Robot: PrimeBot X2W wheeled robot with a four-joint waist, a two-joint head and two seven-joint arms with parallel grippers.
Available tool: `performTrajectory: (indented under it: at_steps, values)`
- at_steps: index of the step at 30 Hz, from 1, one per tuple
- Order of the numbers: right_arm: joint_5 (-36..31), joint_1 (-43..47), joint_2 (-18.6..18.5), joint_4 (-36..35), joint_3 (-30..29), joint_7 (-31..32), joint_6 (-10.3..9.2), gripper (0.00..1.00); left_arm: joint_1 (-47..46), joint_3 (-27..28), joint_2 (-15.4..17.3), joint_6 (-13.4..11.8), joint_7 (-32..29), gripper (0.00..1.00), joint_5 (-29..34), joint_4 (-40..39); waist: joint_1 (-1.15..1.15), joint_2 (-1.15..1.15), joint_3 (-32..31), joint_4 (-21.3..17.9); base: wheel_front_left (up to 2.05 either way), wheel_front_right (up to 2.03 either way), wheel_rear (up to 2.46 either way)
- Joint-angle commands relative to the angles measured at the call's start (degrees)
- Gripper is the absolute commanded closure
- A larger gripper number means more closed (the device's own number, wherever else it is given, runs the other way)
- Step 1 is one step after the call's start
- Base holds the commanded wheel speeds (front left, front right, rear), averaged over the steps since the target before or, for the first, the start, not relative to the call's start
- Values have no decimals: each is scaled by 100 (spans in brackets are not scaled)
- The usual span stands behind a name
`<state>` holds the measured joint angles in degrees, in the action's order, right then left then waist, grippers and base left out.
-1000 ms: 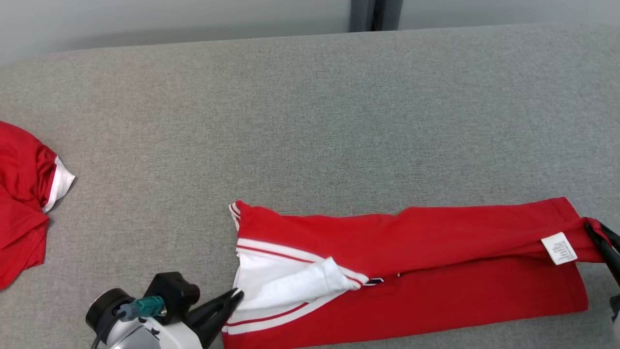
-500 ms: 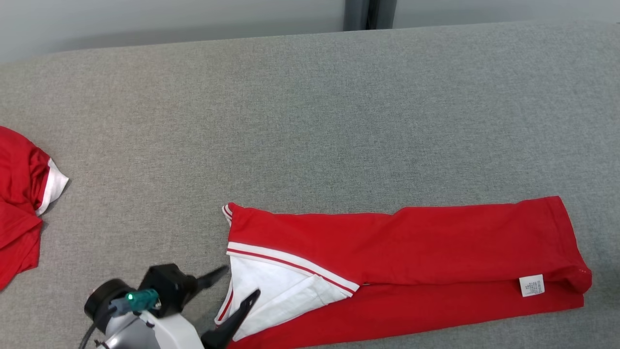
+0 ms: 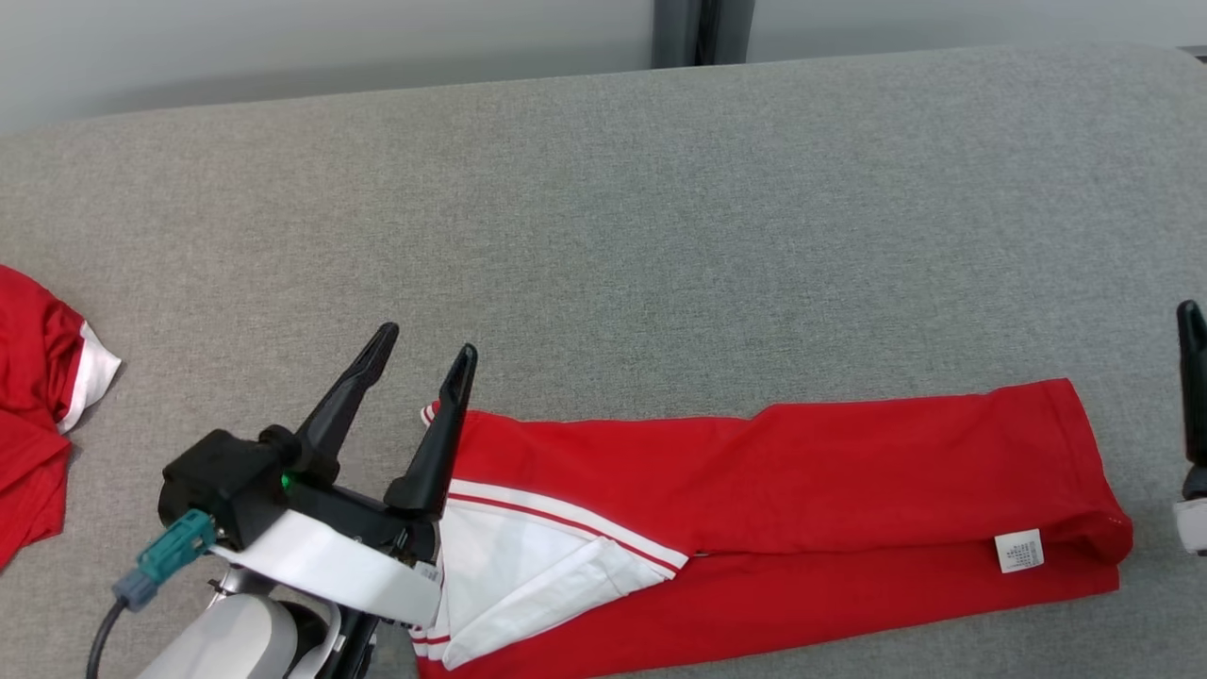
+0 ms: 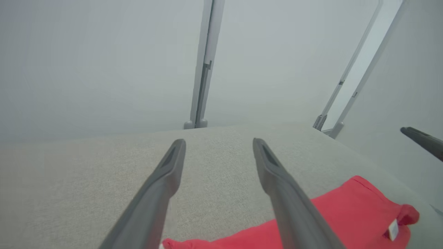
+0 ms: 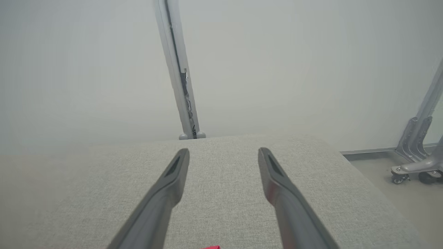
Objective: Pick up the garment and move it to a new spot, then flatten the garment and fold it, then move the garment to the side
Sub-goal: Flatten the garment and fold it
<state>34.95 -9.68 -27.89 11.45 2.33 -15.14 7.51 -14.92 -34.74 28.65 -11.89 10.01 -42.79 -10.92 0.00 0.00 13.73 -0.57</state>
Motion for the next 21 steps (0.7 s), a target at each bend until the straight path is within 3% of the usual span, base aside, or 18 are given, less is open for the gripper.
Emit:
performTrajectory:
  at_steps: [1, 5, 7, 14, 21]
  values:
    - [8, -20, 160, -73, -68, -9, -4, 0, -83, 43, -63, -22, 186, 0, 133, 162, 0, 0, -20, -15, 0, 0, 0]
    - [-142, 105, 546, -79, -140, -9, -4, 0, -28, 220, -516, -45, 468, 0, 319, 602, 0, 0, -54, -15, 0, 0, 0]
    - [-195, 151, 683, -44, -139, -9, -4, 0, 100, 532, -920, -12, 509, 0, 283, 752, 0, 0, -69, -9, 0, 0, 0]
    - [-178, 202, 943, 28, -124, -8, -4, 0, 570, 1373, -1727, 606, 510, 0, 1163, 1264, 0, 0, -74, -41, 0, 0, 0]
    - [-74, 300, 978, 220, -84, -8, -4, 0, 634, 1849, -2139, 1116, 512, 0, 1670, 1590, 0, 0, -59, -19, 0, 0, 0]
